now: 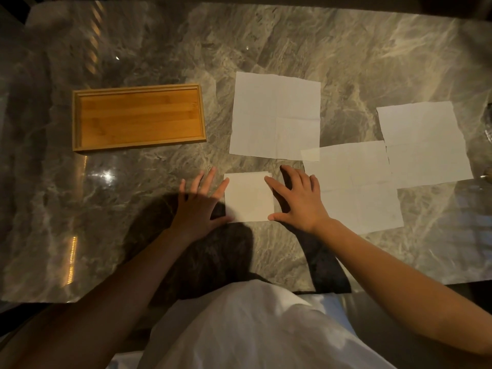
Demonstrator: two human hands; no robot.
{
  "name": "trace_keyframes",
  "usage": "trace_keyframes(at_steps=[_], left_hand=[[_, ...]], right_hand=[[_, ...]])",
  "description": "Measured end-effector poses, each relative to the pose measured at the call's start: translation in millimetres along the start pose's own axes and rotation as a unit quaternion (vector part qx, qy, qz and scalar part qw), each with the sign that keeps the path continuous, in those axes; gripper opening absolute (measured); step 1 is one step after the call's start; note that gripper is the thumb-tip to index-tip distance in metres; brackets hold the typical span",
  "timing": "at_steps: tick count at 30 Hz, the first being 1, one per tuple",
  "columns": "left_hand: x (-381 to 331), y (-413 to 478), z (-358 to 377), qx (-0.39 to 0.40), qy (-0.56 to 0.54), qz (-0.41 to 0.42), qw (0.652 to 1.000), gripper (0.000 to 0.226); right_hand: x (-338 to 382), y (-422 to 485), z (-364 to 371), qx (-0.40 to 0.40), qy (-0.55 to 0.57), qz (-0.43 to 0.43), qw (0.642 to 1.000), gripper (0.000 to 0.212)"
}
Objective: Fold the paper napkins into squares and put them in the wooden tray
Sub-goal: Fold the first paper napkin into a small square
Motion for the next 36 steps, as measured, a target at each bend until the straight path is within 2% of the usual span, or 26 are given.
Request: trace_keyframes(at_steps=[12, 19, 28, 31, 36], left_hand=[[-18, 5, -19, -0.047, 0.010, -0.005, 0.999, 0.094], [-12, -3, -9, -0.025, 0.005, -0.017, 1.000, 0.095], [-23, 6, -30, -0.041, 0.027, 0.008, 0.999, 0.091], [-28, 12, -42, -0.073, 0.000, 0.019, 0.997, 0.080], [-26, 24, -79, -0.195, -0.108, 0.042, 0.974, 0.038]], right_hand=[[13, 5, 4, 0.000, -0.004, -0.017, 1.000, 0.094], [23, 6, 9, -0.004, -0.012, -0.021, 1.000, 0.094], [19, 7, -3, 0.001, 0.024, -0.037, 0.999, 0.088], [16, 3, -14, -0.018, 0.061, -0.044, 0.997, 0.079], [-18, 2, -46, -0.140, 0.137, 0.015, 0.981, 0.040]])
Point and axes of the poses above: each hand's wrist, its own y-axis towards the middle knuckle, its own z-axis out of the palm, x = y × z, the point moved 9 cm from there along y, towards the middle knuckle, and after that the axes turned 1 degree about y, right-handed, at the moved point
